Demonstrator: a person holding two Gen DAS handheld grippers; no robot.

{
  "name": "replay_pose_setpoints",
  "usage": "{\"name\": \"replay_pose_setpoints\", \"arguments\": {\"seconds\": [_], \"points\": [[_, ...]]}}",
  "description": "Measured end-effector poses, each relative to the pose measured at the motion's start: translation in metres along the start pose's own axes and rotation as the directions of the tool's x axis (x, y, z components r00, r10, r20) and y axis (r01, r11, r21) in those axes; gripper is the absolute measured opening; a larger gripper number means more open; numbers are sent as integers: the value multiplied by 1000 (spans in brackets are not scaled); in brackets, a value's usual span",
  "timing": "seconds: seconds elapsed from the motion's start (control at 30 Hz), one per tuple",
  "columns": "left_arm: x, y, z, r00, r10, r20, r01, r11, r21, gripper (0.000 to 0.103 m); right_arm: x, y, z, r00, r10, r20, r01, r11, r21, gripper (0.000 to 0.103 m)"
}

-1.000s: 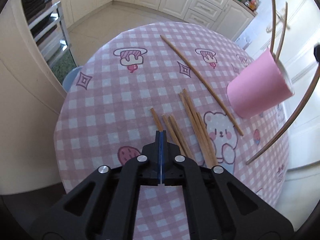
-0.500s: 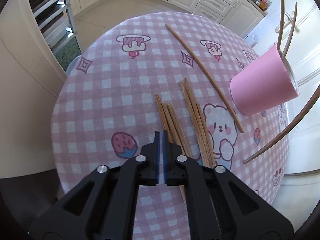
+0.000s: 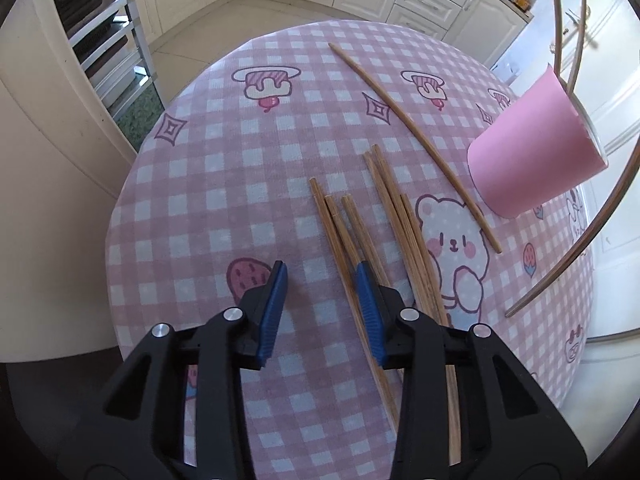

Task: Organize utensils
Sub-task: 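Grasp a chopstick from the pile with the left tool while the right tool holds its chopstick, then lower the chopstick held by the left tool into the pink cup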

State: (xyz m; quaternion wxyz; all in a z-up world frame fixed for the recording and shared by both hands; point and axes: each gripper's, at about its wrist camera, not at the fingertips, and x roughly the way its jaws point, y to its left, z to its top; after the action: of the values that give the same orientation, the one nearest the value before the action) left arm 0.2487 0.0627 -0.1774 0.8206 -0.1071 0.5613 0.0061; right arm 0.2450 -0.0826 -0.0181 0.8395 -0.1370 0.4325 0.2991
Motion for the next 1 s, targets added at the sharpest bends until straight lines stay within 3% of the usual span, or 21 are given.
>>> {"name": "replay_pose_setpoints", "arguments": {"seconds": [0.17,0.2,0.3,0.33,0.43,0.5,0.67,0.77,0.83,1.0], "points": [[0,-5,-1,998,58,6,-58,997,53,35,2,-1,1,1000,3,2,-3,1000,6,6],[2,-8,-2,997,83,5,-83,994,67,31,2,-1,0,1000,2,2,-2,1000,7,6],[4,-23,-6,984,170,52,-175,977,125,29,3,-1,0,1000,2,2,-2,1000,6,6],[5,-26,-4,983,173,57,-179,976,127,23,3,-1,0,1000,3,2,-3,1000,6,6],[5,-24,0,990,132,58,-138,983,124,8,3,0,-1,1000,2,3,-2,1000,9,6],[4,-22,1,992,114,56,-120,986,119,5,1,0,-2,1000,-2,4,2,1000,9,6],[-21,-11,4,994,-30,103,24,998,65,5,-3,3,-4,1000,-9,15,9,1000,13,5],[-54,-10,9,978,-104,180,97,994,51,5,-7,5,-5,1000,-9,28,9,1000,13,5],[-81,-9,14,956,-173,235,166,985,52,5,-12,5,-5,999,-10,39,9,1000,17,5],[-137,-20,23,896,-247,368,225,969,101,5,-25,5,-5,997,-20,72,19,1000,19,5]]}}
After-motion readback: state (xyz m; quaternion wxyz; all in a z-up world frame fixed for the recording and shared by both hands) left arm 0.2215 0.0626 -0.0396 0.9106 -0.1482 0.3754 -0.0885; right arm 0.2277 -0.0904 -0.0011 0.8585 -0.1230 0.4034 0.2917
